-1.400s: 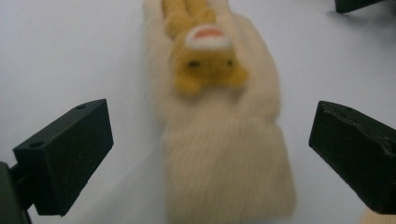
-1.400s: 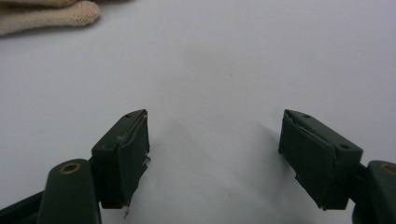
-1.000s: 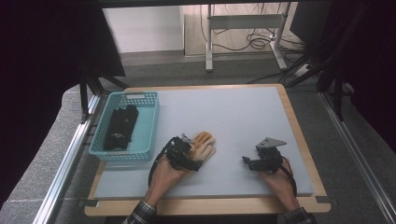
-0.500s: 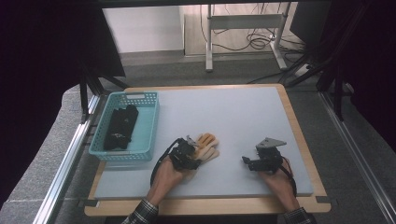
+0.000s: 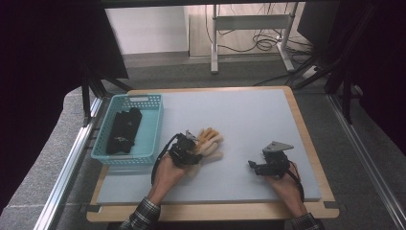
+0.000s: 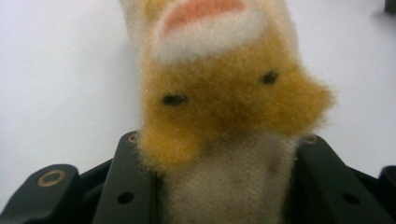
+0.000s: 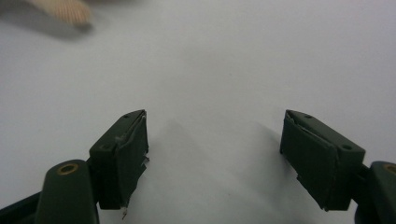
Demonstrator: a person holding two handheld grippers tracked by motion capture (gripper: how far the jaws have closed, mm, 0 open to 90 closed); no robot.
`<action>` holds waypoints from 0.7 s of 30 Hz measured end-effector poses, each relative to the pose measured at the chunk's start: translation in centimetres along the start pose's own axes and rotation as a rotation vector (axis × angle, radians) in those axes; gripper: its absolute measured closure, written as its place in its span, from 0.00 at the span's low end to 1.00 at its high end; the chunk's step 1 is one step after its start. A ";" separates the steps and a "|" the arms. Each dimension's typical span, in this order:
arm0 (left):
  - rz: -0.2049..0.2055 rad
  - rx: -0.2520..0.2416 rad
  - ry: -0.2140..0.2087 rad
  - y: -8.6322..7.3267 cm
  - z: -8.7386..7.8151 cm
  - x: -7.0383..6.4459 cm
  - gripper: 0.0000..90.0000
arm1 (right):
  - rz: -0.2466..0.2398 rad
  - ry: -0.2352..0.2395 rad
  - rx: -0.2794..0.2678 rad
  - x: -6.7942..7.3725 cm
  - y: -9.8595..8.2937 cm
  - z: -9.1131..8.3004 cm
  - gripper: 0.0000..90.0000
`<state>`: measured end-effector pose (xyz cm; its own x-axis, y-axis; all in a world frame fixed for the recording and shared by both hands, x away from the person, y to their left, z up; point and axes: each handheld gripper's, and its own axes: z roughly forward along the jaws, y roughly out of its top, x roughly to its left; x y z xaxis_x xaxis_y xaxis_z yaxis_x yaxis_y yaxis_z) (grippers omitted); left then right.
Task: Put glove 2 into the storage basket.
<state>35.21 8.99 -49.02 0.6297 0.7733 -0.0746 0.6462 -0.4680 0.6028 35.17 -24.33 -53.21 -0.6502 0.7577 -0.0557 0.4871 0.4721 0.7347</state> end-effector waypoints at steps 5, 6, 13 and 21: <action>-0.025 -0.028 0.031 1.1 -2.1 1.4 0.66 | -0.001 0.000 0.001 0.0 0.0 0.0 0.25; -0.031 -0.034 0.040 1.3 -2.6 1.7 0.66 | 0.000 0.000 0.001 0.0 0.0 0.0 0.25; -0.071 -0.060 0.088 2.0 -5.1 4.2 0.66 | 0.001 0.000 0.002 0.0 0.0 0.0 0.25; -0.134 -0.087 0.157 2.1 -8.4 7.6 0.66 | 0.000 0.000 0.001 0.0 0.0 0.0 0.25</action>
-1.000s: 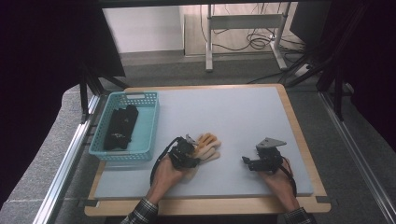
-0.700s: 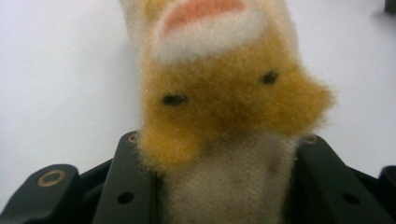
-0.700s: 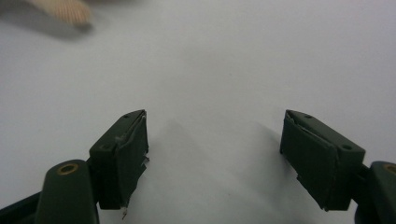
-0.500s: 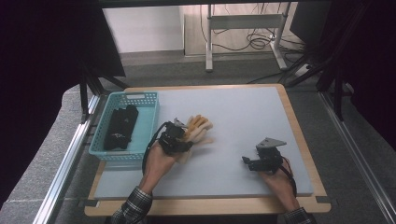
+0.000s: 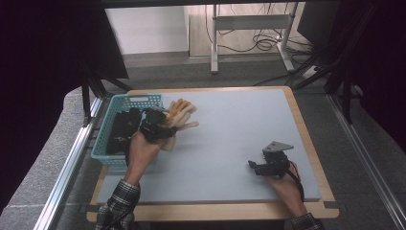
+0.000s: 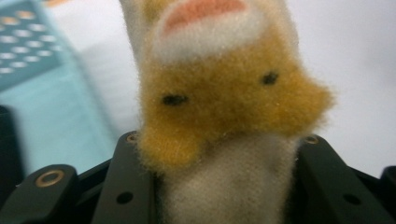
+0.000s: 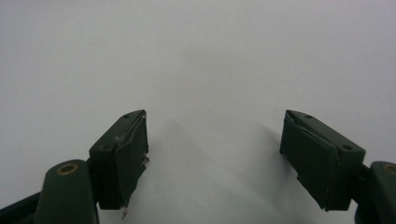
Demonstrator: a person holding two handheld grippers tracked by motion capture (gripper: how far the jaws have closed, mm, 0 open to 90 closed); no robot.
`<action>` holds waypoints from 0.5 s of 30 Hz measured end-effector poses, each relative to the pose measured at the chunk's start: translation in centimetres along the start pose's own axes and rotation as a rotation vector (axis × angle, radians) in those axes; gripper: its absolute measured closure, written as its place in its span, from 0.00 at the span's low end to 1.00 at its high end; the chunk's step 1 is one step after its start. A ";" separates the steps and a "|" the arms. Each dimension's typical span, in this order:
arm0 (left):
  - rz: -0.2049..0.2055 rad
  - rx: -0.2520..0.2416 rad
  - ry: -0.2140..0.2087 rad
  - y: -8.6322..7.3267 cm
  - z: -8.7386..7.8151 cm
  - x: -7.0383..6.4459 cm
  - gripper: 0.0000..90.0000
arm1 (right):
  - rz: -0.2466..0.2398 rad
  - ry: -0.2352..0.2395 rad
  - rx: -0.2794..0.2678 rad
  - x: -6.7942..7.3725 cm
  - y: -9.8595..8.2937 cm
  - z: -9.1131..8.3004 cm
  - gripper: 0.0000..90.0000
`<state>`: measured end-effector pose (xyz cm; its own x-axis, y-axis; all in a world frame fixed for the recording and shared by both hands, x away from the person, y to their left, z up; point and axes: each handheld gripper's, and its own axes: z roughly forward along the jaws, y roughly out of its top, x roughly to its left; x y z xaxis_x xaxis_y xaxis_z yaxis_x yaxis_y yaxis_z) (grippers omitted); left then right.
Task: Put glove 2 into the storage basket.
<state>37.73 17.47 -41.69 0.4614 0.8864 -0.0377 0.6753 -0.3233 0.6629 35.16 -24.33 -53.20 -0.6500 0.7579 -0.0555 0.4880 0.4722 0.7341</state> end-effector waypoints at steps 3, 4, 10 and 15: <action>-0.026 -0.004 0.033 0.2 -0.9 1.7 0.66 | 0.000 0.000 0.000 0.0 0.0 0.0 0.25; -0.039 -0.005 0.045 0.3 -1.3 2.4 0.66 | 0.000 0.000 0.000 0.0 0.0 0.0 0.25; -0.108 -0.007 0.106 0.2 -2.6 5.8 0.65 | 0.000 -0.001 0.000 0.0 0.0 0.0 0.25; -0.151 0.003 0.142 -0.1 -2.8 7.7 0.65 | 0.001 0.000 -0.001 0.0 0.0 0.0 0.25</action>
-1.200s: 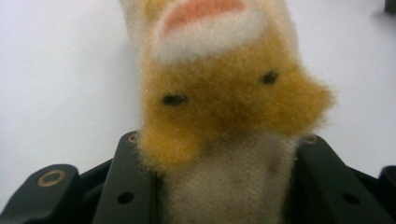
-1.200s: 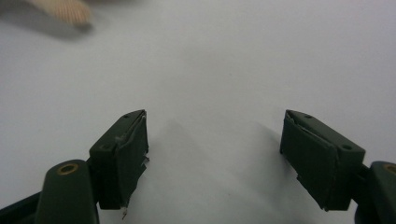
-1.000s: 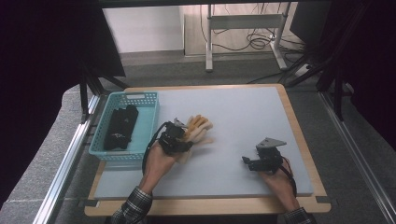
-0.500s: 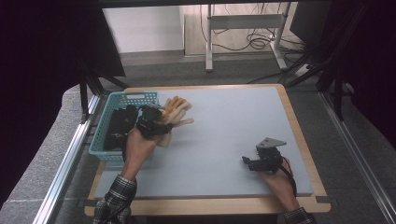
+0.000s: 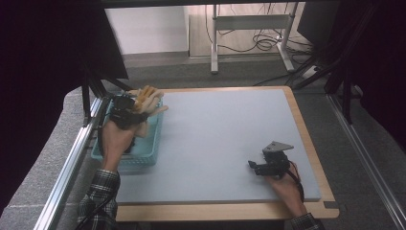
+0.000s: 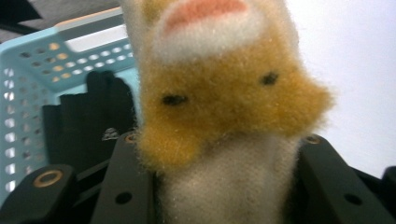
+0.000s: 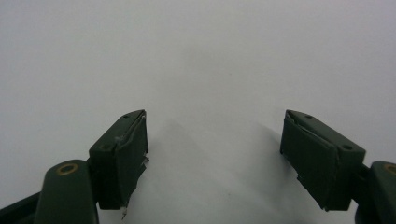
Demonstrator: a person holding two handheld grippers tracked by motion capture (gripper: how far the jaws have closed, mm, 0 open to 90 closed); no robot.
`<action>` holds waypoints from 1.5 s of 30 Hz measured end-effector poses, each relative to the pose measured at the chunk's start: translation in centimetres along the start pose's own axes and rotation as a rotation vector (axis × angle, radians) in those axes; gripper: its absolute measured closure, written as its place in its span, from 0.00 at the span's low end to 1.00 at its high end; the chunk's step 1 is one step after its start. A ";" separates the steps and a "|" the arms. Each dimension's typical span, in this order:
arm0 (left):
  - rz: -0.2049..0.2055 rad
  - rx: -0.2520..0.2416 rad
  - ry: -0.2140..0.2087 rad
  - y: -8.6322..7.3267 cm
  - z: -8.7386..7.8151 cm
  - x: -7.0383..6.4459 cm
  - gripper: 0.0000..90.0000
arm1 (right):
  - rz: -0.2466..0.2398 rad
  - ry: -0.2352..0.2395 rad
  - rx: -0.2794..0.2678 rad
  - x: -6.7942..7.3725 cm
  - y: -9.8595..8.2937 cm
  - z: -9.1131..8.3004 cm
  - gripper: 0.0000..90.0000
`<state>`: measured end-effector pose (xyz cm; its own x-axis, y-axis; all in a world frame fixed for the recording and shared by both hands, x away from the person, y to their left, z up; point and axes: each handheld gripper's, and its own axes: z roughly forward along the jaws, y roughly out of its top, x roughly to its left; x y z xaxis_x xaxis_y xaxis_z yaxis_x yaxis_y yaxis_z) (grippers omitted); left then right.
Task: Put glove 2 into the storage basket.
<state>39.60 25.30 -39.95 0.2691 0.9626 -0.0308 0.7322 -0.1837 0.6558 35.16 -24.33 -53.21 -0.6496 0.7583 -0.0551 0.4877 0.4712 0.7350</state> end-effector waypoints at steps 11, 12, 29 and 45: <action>-0.057 0.075 0.062 -0.5 3.0 2.6 0.64 | 0.000 0.000 0.000 0.0 0.0 0.0 0.25; -0.057 0.082 0.067 -0.5 3.3 2.7 0.64 | 0.001 0.000 0.000 0.0 0.0 0.0 0.25; -0.066 0.198 0.086 -1.3 8.4 3.0 0.63 | 0.001 0.001 0.000 0.0 0.0 0.0 0.25; -0.049 0.332 0.031 -2.3 11.9 2.4 0.25 | 0.001 0.001 0.000 0.0 0.0 0.0 0.25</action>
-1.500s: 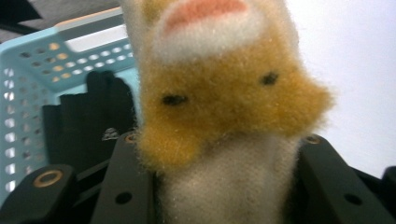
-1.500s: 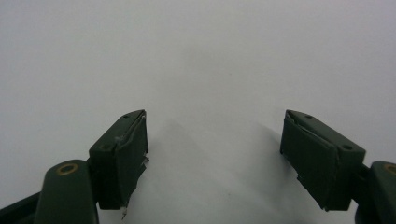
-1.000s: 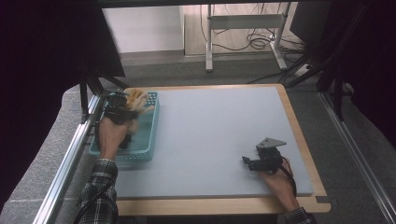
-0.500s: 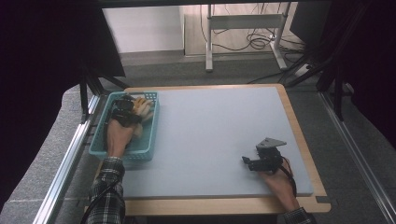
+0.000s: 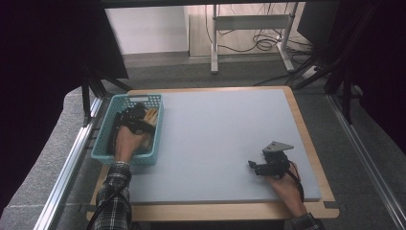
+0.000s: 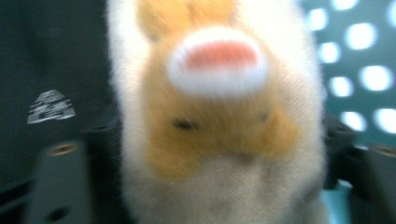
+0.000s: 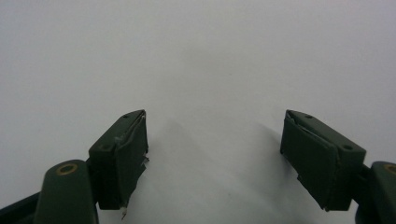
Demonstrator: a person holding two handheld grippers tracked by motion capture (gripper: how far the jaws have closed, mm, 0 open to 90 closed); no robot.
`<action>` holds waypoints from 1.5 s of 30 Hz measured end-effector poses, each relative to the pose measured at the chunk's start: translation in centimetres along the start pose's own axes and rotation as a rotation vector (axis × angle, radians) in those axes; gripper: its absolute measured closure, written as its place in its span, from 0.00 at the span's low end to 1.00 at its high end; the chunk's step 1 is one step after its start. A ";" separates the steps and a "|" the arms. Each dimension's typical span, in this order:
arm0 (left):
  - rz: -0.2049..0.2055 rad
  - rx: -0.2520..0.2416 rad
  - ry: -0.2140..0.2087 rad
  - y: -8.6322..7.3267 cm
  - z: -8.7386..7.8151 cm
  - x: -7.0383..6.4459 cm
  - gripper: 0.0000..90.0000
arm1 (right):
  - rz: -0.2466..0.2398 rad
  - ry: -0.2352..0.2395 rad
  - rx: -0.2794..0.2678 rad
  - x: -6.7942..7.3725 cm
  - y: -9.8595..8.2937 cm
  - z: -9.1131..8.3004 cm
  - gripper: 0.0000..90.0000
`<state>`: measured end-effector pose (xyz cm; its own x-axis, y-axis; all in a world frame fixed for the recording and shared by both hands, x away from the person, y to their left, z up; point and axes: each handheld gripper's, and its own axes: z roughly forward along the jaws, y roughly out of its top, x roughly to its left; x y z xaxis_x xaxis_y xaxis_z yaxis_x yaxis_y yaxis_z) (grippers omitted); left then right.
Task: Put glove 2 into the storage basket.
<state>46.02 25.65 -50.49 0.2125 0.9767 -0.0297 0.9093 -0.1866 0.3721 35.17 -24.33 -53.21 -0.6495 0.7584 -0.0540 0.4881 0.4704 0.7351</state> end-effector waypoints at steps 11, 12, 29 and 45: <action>0.001 -0.181 -0.014 -0.4 -5.9 1.5 0.35 | 0.000 -0.001 0.000 0.0 0.0 0.0 0.25; -0.006 -0.181 -0.006 -0.5 -6.0 1.7 0.48 | 0.000 -0.001 0.000 0.0 0.0 0.0 0.25; -0.030 -0.061 -0.003 0.5 -0.8 1.6 1.00 | 0.000 0.000 0.000 0.0 0.0 0.0 0.25; -0.010 -0.057 0.030 -0.1 -0.2 1.1 0.98 | 0.000 -0.001 0.000 0.0 0.0 0.0 0.25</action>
<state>46.09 26.74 -50.40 0.1919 0.9814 -0.0061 0.8891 -0.1712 0.4245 35.18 -24.32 -53.22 -0.6490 0.7588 -0.0542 0.4884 0.4703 0.7350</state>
